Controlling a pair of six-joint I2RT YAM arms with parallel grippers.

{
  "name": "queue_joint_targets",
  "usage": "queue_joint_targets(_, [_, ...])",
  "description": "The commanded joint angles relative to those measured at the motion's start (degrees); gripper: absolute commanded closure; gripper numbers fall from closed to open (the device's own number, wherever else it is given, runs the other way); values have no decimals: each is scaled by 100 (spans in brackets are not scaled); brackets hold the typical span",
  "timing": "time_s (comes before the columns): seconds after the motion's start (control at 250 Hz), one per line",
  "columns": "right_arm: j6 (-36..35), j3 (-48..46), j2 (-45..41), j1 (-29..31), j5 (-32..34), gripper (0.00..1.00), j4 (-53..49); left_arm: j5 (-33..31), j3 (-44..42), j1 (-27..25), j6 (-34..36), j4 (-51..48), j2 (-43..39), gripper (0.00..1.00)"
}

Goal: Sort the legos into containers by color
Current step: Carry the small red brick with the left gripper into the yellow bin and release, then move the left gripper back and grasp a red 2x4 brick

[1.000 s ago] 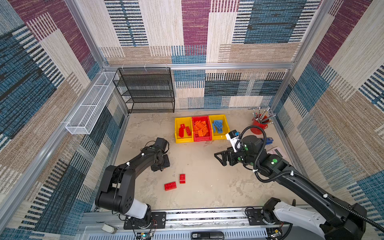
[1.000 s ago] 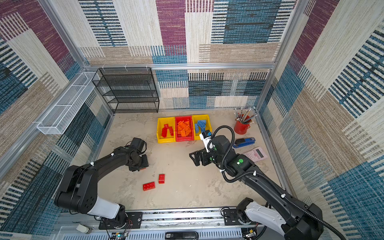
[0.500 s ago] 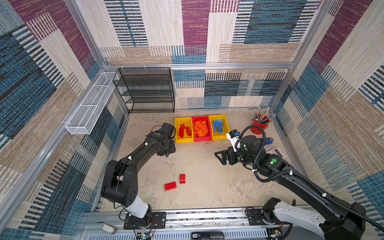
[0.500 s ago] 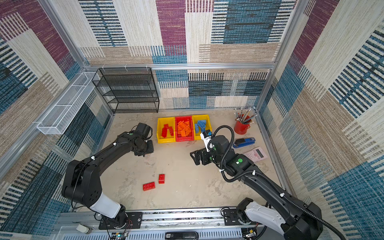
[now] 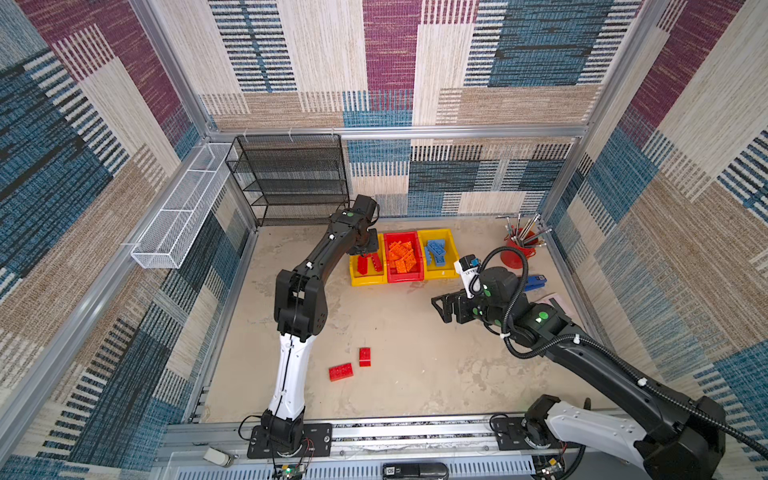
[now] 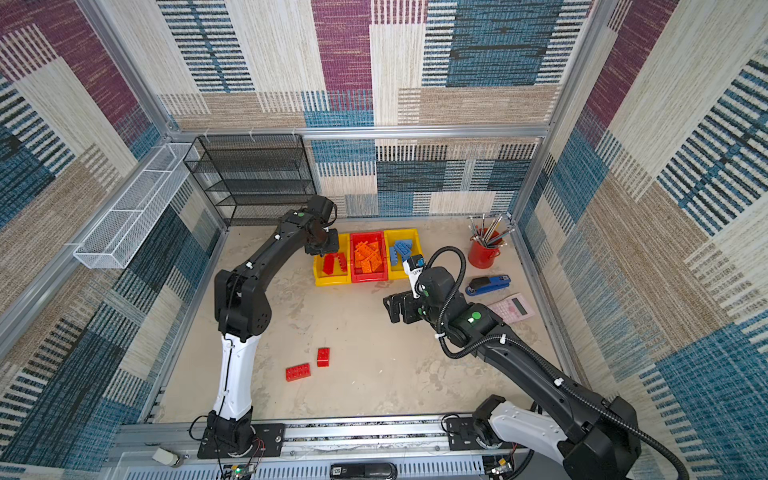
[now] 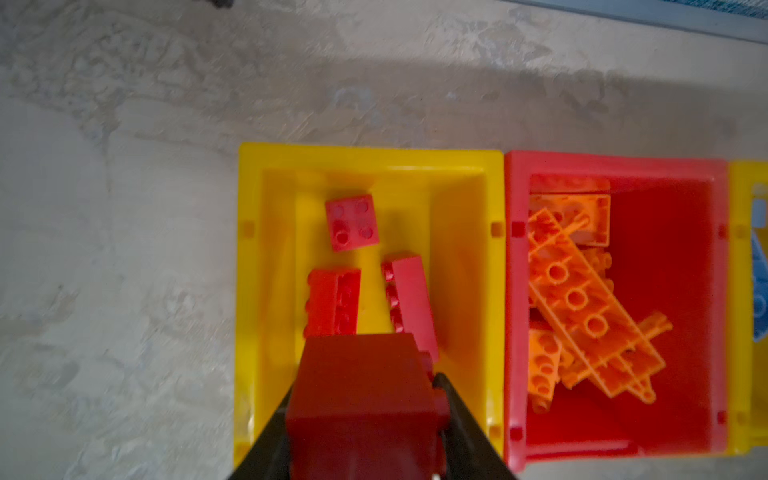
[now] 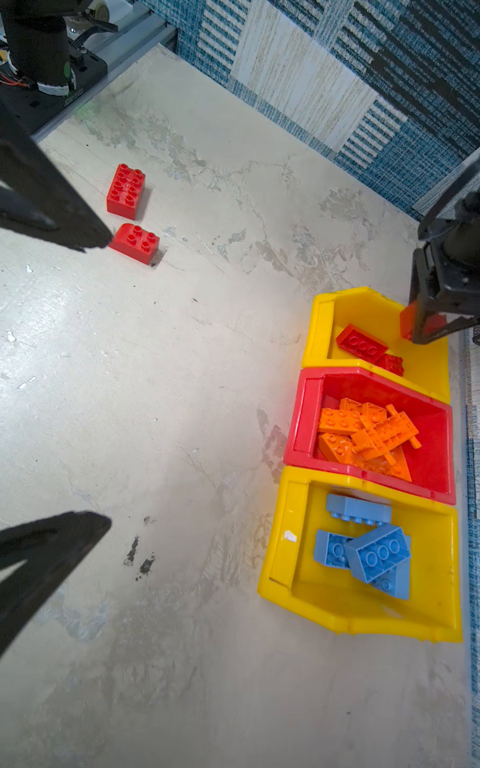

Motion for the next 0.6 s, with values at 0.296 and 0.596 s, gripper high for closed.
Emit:
queue_joint_targets(0.296, [177, 106, -34, -10, 128, 1, -60, 224, -558, -90, 245, -279, -650, 17])
queue_joint_targets(0.596, [235, -210, -183, 0, -611, 1, 390, -271, -5063, -151, -203, 676, -4054, 17])
